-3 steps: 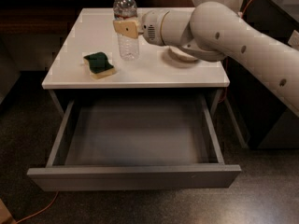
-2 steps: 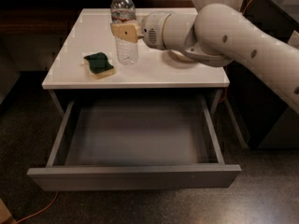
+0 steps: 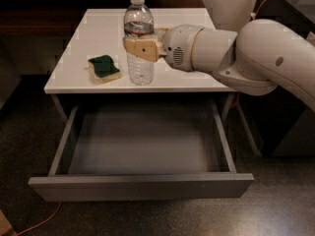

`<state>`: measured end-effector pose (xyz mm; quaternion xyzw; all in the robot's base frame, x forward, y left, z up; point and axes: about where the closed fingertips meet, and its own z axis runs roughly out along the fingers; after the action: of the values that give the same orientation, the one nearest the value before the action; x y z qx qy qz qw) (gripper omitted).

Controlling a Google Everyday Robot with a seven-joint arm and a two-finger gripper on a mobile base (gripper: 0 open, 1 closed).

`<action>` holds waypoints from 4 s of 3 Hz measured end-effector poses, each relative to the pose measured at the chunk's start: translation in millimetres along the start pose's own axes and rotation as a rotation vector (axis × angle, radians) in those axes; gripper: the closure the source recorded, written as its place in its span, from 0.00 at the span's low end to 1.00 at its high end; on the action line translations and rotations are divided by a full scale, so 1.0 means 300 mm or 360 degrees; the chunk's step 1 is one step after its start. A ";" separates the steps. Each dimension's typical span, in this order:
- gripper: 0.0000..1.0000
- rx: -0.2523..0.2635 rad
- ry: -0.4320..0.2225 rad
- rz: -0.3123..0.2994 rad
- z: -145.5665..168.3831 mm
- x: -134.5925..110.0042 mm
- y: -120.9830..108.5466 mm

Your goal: Place water bottle into top drawer

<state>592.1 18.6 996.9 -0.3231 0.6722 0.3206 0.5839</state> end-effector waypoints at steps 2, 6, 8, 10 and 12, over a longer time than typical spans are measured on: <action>1.00 -0.0164 0.0094 -0.0075 -0.153 0.240 0.002; 1.00 -0.0412 0.0116 -0.0025 -0.102 0.490 0.061; 1.00 -0.0530 0.0176 -0.0167 -0.074 0.679 0.083; 0.75 -0.0621 0.0210 -0.0191 -0.038 0.834 0.094; 0.22 -0.0689 0.0217 -0.0139 -0.024 0.943 0.131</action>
Offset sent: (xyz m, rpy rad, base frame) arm -0.0382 -0.0567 -0.0757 -0.0946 0.0168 0.1111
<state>525.3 18.9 719.3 -0.4906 0.6111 0.4092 0.4674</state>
